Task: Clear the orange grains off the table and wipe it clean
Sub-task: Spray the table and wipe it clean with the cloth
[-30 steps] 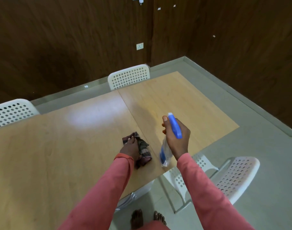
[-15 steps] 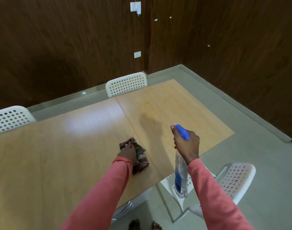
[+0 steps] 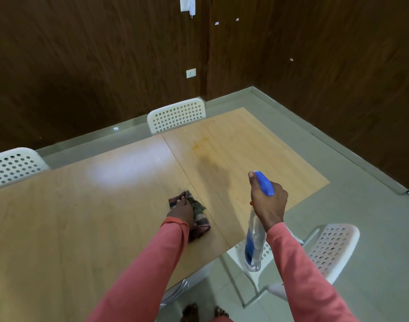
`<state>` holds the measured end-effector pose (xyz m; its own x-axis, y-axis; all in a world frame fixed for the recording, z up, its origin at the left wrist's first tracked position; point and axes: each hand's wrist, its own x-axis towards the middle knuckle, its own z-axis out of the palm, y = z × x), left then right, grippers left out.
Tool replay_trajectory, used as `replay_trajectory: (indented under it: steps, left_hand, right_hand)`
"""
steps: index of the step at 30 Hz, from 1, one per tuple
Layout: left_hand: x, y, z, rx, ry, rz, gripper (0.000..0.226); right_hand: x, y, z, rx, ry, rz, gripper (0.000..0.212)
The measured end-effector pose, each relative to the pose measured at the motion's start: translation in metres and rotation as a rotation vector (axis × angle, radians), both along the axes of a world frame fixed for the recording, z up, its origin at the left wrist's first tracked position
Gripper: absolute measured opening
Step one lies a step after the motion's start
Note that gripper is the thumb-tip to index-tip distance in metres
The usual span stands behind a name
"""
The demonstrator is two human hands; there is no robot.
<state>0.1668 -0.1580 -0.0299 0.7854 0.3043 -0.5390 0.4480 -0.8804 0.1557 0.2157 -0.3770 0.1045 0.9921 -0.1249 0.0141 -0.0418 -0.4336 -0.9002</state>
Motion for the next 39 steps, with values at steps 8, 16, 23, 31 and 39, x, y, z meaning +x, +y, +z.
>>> replay_trajectory:
  steps: [8,16,23,31,39]
  left_hand:
    - [0.005,-0.007,0.006,0.058,0.025,-0.042,0.081]
    - [0.007,-0.008,0.008,0.091,0.047,-0.096,0.082]
    - [0.007,-0.009,0.01,0.117,0.06,-0.128,0.07]
    - [0.008,-0.012,0.011,0.15,0.037,-0.121,0.067]
    - [0.007,-0.01,0.008,0.143,0.032,-0.131,0.059]
  right_hand:
    - [0.004,-0.014,0.01,-0.131,-0.044,-0.102,0.061]
    - [-0.004,-0.026,0.003,-0.184,-0.06,-0.18,0.059]
    - [-0.012,-0.033,-0.001,-0.273,-0.055,-0.171,0.058]
    - [-0.019,-0.04,-0.006,-0.398,0.023,-0.128,0.055]
    - [-0.026,-0.033,-0.002,-0.447,0.121,-0.035,0.053]
